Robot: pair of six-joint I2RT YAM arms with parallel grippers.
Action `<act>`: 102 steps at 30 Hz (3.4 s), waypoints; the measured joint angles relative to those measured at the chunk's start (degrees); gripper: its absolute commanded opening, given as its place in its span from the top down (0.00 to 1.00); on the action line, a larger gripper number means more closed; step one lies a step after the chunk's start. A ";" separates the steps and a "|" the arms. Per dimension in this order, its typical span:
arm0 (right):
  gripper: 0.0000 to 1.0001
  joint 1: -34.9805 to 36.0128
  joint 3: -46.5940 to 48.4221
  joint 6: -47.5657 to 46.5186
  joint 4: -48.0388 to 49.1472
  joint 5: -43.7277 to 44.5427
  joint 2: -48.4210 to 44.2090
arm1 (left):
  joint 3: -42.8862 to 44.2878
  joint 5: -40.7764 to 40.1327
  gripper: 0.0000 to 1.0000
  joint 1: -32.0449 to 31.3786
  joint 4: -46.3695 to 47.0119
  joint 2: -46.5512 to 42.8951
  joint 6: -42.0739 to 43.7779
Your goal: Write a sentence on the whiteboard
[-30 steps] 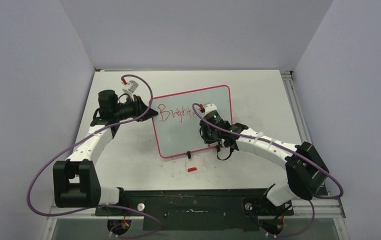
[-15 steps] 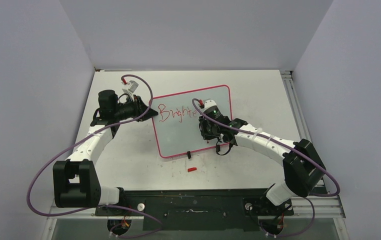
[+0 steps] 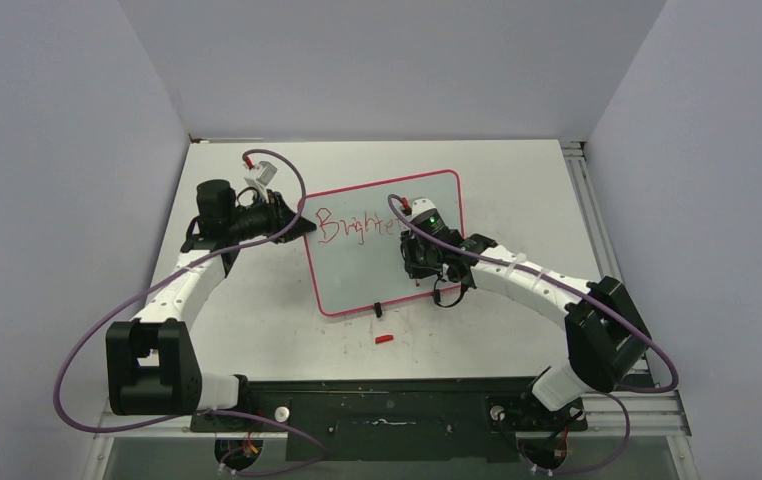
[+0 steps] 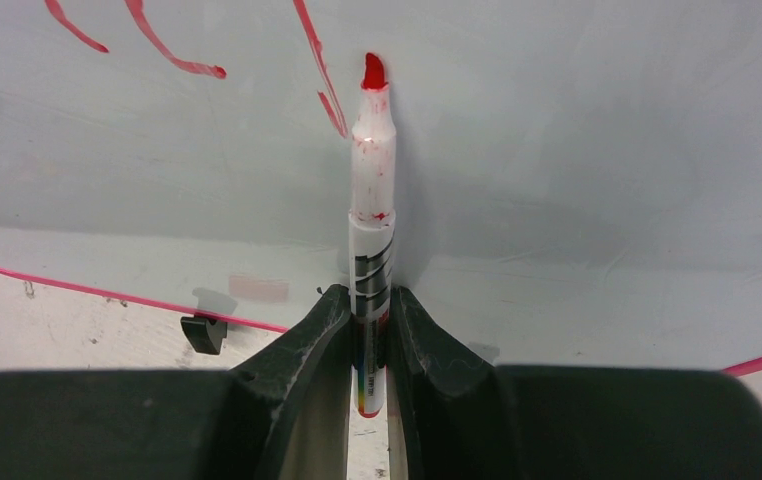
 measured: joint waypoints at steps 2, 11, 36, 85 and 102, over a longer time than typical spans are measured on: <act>0.95 -0.02 0.00 -0.15 0.04 -0.44 -0.07 | 0.00 0.00 0.83 0.00 -0.02 0.00 0.00; 0.95 -0.42 -0.04 -2.40 -0.04 -4.00 -6.93 | -0.04 -2.58 0.60 -0.17 -1.92 -1.31 0.98; 0.95 -0.42 0.11 -10.43 -7.13 -18.10 -23.98 | -3.39 -13.42 0.27 -0.22 -8.90 -12.09 4.92; 0.95 9.29 -5.64 6.36 -20.59 -65.35 -10.91 | -3.82 -58.73 0.56 -83.65 -24.48 -24.13 42.73; 0.88 9.84 -3.30 5.73 -24.09 -65.61 -10.91 | -4.48 -60.35 1.00 -85.61 -25.20 -22.53 43.54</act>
